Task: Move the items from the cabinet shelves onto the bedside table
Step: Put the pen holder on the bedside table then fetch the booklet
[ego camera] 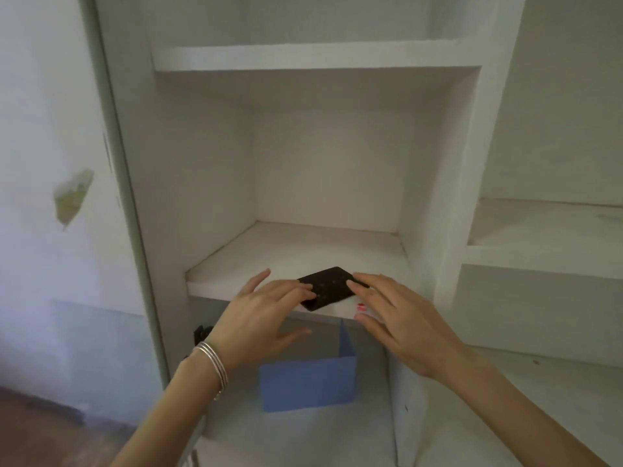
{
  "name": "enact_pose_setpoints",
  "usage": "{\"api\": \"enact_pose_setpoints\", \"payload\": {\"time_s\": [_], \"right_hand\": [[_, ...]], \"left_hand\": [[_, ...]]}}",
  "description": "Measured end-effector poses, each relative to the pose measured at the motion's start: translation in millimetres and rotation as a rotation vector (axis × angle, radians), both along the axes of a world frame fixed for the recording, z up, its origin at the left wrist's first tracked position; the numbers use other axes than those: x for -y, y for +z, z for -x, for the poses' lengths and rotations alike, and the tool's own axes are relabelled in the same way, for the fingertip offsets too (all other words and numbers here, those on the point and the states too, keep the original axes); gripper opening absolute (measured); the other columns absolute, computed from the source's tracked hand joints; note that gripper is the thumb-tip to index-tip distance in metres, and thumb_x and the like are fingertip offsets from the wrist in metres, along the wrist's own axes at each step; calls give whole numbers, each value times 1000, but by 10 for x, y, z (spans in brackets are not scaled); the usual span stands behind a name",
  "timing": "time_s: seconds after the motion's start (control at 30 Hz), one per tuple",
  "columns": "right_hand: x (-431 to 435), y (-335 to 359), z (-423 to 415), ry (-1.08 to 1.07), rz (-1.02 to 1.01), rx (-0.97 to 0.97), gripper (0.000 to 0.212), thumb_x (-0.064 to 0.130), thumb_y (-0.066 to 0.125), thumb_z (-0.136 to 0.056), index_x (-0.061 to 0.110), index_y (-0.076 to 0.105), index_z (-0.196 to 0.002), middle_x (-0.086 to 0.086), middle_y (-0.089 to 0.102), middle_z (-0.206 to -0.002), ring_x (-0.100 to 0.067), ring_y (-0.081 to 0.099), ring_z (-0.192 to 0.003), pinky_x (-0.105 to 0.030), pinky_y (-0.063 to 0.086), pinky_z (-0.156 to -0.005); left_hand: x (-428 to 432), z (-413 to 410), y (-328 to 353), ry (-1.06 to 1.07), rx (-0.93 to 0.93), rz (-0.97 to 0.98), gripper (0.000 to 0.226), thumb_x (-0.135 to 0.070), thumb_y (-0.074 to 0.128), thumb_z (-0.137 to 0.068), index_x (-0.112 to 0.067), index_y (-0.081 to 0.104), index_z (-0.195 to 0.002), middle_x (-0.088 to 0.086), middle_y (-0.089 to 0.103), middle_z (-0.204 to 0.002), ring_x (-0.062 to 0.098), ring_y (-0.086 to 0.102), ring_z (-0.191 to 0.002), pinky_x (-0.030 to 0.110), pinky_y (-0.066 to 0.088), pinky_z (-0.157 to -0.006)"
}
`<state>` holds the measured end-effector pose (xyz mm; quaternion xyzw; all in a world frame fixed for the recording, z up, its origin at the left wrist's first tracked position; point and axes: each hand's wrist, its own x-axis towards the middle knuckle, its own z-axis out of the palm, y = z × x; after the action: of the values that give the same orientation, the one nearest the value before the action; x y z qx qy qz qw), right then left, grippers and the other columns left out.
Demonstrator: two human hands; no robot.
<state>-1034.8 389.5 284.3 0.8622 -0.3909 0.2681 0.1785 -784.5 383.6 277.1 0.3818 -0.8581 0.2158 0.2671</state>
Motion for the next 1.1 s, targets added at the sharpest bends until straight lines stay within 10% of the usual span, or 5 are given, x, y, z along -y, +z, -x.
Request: {"api": "enact_pose_setpoints", "payload": {"time_s": [0.2,0.5,0.7,0.87,1.1], "right_hand": [[75,119,-164,121,18,-5,57,47,22,-99,11,56,-126,-3,56,-128,-13,45,-114,-24,29,-99],[168,202,-326,100,43,-153,46,44,39,-83,17,69,-105,4,69,-99,-15,65,-85,-24,53,-56],[156,292,-359,140,-133,-50,62,66,27,-86,26,67,-111,13,63,-107,-7,52,-97,-25,48,-75],[263,493,-464,200,-417,115,39,44,48,-93,24,55,-126,10,56,-125,-3,47,-115,-26,38,-99],[239,680,-675,382,-688,327,29,14,72,-80,25,65,-105,10,63,-92,0,59,-85,-17,48,-77]], "left_hand": [[-60,-161,-35,-126,-148,313,15,-12,56,-85,-18,68,-79,-7,70,-94,10,65,-83,43,37,-103],[-57,-217,-13,-5,-188,12,28,-42,57,-79,-28,65,-102,-15,66,-104,3,61,-98,36,26,-108],[35,-164,19,-147,-214,266,11,-21,61,-79,-23,70,-83,-12,68,-92,9,61,-88,39,36,-101],[51,-253,130,-343,-262,432,10,-19,58,-91,-27,64,-90,-11,70,-93,10,59,-95,43,35,-100],[-167,-397,161,-273,-234,437,12,-19,57,-94,-29,64,-92,-9,69,-100,12,58,-102,48,36,-100]]}}
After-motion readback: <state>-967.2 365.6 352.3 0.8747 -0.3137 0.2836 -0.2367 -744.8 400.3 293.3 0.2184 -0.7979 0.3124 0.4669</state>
